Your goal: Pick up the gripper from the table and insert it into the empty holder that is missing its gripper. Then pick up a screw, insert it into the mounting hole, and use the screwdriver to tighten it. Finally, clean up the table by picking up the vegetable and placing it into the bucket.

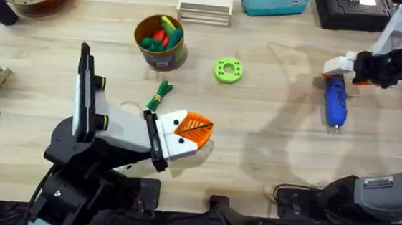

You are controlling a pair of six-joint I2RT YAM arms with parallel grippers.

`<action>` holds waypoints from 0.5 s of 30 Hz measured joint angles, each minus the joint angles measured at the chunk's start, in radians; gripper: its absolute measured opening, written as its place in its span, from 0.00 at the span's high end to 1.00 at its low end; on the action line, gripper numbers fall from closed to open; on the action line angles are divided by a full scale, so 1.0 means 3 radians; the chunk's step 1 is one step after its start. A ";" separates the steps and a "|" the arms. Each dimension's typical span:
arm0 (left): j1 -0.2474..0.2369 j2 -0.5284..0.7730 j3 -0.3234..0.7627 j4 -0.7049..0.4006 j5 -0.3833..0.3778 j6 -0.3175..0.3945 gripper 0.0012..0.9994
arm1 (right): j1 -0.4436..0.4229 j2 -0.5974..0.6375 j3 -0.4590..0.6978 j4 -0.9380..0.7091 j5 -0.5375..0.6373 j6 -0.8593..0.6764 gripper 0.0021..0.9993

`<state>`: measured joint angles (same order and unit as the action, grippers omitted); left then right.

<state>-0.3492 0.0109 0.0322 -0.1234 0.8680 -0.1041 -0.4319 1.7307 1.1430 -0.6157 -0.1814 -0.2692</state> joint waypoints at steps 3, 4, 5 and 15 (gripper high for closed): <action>0.0000 0.0000 0.0000 0.0000 -0.0001 0.0000 1.00 | 0.0043 0.0066 0.0003 -0.0007 -0.0010 0.0005 0.03; 0.0000 0.0000 0.0000 0.0000 0.0000 -0.0001 1.00 | 0.0058 0.0098 0.0003 -0.0028 -0.0011 0.0010 0.04; 0.0000 0.0000 0.0000 0.0000 0.0000 -0.0001 1.00 | 0.0068 0.0133 0.0003 -0.0053 -0.0011 0.0011 0.05; 0.0000 0.0000 0.0000 0.0000 0.0000 0.0000 1.00 | 0.0108 0.0239 0.0126 -0.0272 0.0161 -0.0006 0.19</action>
<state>-0.3492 0.0109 0.0322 -0.1234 0.8680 -0.1041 -0.3994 1.8023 1.1809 -0.6974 -0.1331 -0.2710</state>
